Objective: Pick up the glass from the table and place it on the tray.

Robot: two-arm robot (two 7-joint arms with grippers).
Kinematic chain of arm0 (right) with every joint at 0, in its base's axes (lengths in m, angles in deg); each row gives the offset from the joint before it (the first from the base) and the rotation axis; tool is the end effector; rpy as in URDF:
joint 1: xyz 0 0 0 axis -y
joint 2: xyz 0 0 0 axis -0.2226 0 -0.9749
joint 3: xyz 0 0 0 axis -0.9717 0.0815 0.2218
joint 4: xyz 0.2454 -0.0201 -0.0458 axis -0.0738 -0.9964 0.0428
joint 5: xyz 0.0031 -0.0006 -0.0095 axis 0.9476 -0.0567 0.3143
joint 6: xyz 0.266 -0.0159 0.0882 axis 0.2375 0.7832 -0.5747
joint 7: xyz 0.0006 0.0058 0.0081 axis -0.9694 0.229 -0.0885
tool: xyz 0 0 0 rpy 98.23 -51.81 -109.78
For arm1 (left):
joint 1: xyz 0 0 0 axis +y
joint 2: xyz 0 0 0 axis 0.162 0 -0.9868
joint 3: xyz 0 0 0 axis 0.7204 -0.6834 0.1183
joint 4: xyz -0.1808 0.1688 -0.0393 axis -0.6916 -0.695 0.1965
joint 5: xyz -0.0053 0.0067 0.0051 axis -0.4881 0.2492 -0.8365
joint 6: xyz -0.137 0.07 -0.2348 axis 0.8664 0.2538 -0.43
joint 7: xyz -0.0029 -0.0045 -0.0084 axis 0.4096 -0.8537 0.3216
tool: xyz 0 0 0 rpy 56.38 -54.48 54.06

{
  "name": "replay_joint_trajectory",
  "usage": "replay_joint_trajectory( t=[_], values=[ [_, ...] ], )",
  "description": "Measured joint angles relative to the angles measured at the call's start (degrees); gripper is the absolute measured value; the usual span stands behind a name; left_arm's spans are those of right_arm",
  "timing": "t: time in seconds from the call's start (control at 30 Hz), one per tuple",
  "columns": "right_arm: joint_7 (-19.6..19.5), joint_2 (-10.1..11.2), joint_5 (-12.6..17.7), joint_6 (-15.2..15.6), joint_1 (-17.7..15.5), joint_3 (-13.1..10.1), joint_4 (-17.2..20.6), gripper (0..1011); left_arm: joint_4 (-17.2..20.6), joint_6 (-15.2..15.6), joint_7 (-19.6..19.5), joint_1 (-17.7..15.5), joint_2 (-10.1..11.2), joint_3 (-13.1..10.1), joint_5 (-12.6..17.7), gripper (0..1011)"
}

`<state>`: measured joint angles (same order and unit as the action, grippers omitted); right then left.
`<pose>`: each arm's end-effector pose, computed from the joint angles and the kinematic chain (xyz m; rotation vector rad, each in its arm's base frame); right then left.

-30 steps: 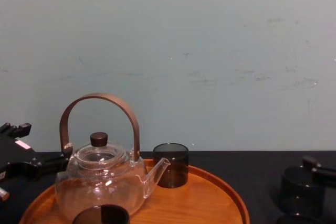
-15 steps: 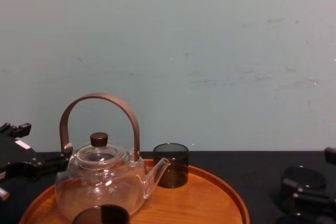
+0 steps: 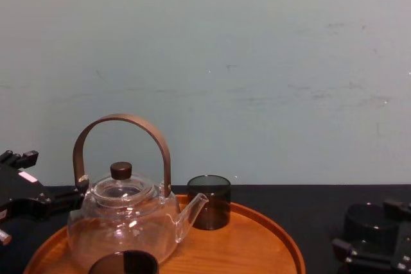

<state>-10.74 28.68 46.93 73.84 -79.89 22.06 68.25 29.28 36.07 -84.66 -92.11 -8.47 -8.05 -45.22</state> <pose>0.2616 -0.0174 -0.2559 -0.2867 -0.1743 -1.0016 0.3250 0.0675 -0.2649 0.3044 -0.2849 1.2479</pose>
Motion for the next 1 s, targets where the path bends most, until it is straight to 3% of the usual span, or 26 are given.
replay_joint_trajectory(
  t=[0.37, 1.0],
  values=[
    [0.49, -0.92, -0.83, 1.02, -1.63, -1.27, 0.59, 1002, 0.0, 0.0, 0.0, 0.0, 0.0, 0.0, 0.0, 1001],
    [1.53, -1.3, -2.01, 3.13, -7.46, -3.98, 5.64, 1002, 0.0, 0.0, 0.0, 0.0, 0.0, 0.0, 0.0, 1001]
  ],
)
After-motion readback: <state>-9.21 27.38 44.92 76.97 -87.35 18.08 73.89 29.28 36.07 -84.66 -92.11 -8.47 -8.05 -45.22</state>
